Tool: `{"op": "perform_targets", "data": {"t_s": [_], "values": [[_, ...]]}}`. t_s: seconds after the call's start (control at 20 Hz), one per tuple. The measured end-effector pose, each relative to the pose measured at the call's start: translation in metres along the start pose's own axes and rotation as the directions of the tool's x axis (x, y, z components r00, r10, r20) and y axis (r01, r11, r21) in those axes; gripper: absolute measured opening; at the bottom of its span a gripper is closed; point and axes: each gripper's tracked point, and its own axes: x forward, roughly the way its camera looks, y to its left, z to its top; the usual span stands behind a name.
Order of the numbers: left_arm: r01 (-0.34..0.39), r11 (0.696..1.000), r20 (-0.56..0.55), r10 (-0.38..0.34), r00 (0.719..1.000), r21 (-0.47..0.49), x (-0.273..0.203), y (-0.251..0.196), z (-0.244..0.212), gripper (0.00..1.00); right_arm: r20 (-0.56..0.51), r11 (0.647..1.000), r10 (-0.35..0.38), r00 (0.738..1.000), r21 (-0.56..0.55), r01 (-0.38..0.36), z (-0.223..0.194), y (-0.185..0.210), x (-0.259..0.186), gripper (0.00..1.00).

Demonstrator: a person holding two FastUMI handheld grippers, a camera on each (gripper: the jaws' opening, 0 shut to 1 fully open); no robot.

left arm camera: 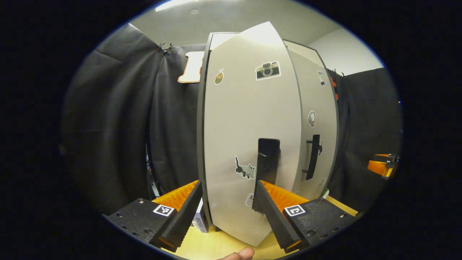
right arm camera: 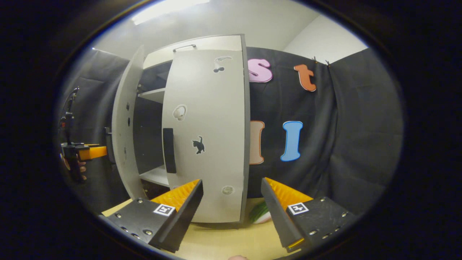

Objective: Grasp the bottle in the cabinet with the left hand and place it on the coaster, then close the right door with the right hand and the left door with the left hand.

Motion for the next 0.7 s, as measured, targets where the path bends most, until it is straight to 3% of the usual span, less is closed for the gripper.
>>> {"op": "perform_targets", "data": {"t_s": [0.1,0.2,0.25,0.35,0.45,0.5,0.7], "values": [[-0.001,1.000,-0.013,0.000,1.000,-0.028,0.003,-0.005,0.000,0.92,0.000,1.000,0.000,1.000,0.006,0.000,0.001,-0.005,-0.010,0.98],[0.000,0.998,-0.027,-0.002,1.000,-0.060,0.000,-0.012,0.001,0.95,-0.006,1.000,-0.003,1.000,0.007,0.003,0.002,-0.011,-0.019,0.98],[-0.002,0.998,-0.027,0.001,1.000,-0.063,-0.002,-0.013,0.003,0.92,-0.006,1.000,-0.002,1.000,0.006,0.002,0.002,-0.013,-0.022,0.98],[-0.012,0.998,-0.025,0.011,1.000,-0.057,-0.009,-0.017,0.006,0.95,-0.002,1.000,0.000,1.000,0.007,0.000,0.005,-0.016,-0.034,0.98],[-0.020,0.999,-0.023,0.019,1.000,-0.049,-0.027,-0.026,0.005,0.95,0.008,1.000,0.011,1.000,0.012,-0.011,0.010,-0.017,-0.048,0.98],[-0.023,0.999,-0.022,0.022,1.000,-0.044,-0.038,-0.031,0.006,0.90,0.013,1.000,0.020,1.000,0.012,-0.020,0.012,-0.017,-0.054,0.98],[-0.071,0.997,-0.033,0.070,0.997,-0.018,-0.077,-0.038,0.011,0.95,0.044,0.998,0.061,0.997,0.007,-0.062,0.017,-0.010,-0.078,0.98]]}}
